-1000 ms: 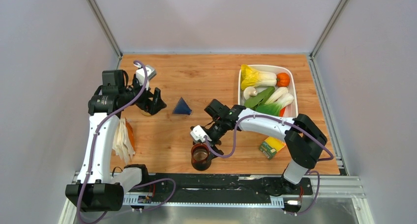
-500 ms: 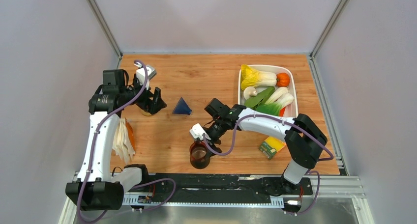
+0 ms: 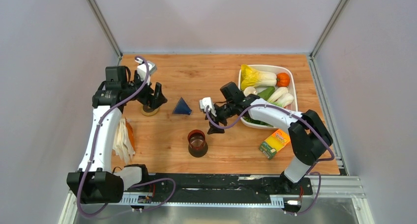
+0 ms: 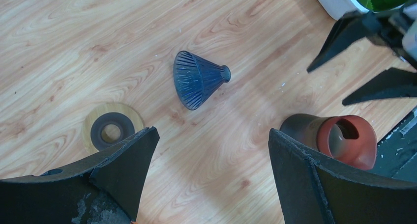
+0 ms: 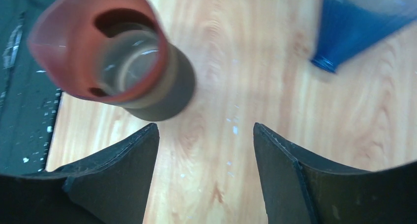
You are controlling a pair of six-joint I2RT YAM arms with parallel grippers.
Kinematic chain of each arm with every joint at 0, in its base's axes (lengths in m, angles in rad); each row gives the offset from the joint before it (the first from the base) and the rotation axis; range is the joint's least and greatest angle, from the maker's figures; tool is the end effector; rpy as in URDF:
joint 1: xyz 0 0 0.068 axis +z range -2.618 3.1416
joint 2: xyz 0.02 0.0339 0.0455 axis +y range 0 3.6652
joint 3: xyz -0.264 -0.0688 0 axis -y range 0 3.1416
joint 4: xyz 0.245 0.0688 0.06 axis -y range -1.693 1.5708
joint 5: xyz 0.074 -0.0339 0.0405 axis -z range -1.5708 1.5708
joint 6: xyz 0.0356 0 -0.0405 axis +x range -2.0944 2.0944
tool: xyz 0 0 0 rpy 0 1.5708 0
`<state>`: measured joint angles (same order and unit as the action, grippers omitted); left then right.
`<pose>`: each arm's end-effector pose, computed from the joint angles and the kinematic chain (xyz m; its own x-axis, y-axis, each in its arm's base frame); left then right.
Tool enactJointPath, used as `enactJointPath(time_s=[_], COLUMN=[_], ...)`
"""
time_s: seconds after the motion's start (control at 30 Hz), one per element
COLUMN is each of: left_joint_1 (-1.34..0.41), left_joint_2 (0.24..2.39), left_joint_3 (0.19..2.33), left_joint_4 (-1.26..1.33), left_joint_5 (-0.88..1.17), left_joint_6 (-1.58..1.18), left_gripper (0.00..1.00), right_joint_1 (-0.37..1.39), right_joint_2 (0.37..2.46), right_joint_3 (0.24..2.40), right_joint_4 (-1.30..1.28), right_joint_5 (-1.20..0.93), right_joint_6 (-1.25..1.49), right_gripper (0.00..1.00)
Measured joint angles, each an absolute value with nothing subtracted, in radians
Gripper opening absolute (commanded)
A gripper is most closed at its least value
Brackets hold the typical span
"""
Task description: Place the coffee filter in the dripper
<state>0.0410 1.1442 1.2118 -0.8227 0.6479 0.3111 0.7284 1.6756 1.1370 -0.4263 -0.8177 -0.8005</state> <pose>0.2264 -0.0122 0.3601 -0.5275 0.2226 -0.8199 0.5965 0.7842 -0.1709 0.2400 0.2489 0.2210 0.1221 -0.5488 -0.8270 -0.9732 -0.2299 0.0089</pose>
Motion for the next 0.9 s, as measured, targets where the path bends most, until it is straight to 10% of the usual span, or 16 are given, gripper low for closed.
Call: enactJointPath(time_s=[0.17,0.9], left_joint_1=[0.041,-0.132], left_joint_2=[1.180,1.087], left_joint_3=[1.212,0.972], left_joint_4=[-0.810,-1.087], left_joint_5=[0.654,0.780], left_joint_6=[0.318,0.743], left_gripper=[0.94,0.91], right_joint_1=[0.651,0.785], right_joint_2=[1.676,1.648], right_joint_3=[1.137,1.082], right_joint_4=[-0.375,-0.421], right_joint_5=[-0.785,-0.844], right_joint_6=[-0.740,-0.840], right_gripper=[0.93,1.00])
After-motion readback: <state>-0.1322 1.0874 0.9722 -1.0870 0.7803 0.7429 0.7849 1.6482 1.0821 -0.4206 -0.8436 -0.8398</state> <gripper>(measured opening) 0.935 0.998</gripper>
